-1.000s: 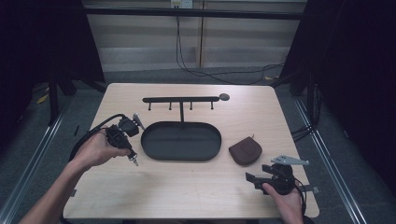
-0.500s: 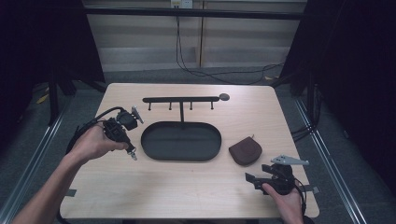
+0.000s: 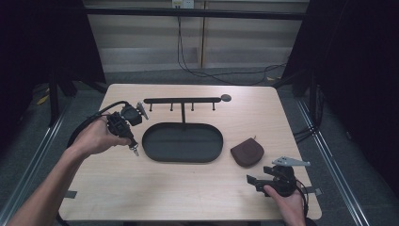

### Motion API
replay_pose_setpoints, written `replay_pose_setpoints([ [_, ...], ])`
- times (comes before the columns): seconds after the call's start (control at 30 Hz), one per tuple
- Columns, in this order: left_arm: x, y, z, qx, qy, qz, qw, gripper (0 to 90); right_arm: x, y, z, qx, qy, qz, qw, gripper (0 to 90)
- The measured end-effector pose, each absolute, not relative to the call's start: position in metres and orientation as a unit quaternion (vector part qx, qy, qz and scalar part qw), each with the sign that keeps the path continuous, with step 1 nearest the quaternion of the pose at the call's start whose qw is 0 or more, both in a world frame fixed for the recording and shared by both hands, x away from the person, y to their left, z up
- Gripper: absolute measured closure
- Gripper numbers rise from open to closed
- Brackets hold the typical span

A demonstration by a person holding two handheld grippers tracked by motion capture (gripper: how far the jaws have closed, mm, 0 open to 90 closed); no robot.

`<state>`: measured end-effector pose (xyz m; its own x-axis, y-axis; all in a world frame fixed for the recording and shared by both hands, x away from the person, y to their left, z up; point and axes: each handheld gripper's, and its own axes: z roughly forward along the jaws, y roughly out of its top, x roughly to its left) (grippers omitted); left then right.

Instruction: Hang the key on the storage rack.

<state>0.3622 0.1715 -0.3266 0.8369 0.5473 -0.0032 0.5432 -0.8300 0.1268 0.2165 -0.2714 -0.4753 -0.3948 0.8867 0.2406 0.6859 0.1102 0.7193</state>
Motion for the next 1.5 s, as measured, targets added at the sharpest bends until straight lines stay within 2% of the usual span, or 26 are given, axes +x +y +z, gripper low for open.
replay_pose_setpoints([
  [0.23, 0.366, 0.166, -0.309, 0.954, 0.287, 0.014, 0.079, 89.3, 0.217, -0.271, -0.475, 0.533, 0.736, 0.399, 0.123, 15.2],
  [0.93, 0.387, 0.153, -0.290, 0.954, 0.290, 0.004, 0.081, 89.3, 0.217, -0.270, -0.476, 0.532, 0.738, 0.398, 0.118, 15.4],
  [1.27, 0.403, 0.142, -0.271, 0.950, 0.298, 0.016, 0.089, 89.3, 0.217, -0.271, -0.476, 0.532, 0.738, 0.398, 0.118, 15.4],
  [1.5, 0.415, 0.137, -0.273, 0.948, 0.304, 0.020, 0.089, 89.2, 0.217, -0.271, -0.476, 0.529, 0.740, 0.399, 0.118, 15.4],
])
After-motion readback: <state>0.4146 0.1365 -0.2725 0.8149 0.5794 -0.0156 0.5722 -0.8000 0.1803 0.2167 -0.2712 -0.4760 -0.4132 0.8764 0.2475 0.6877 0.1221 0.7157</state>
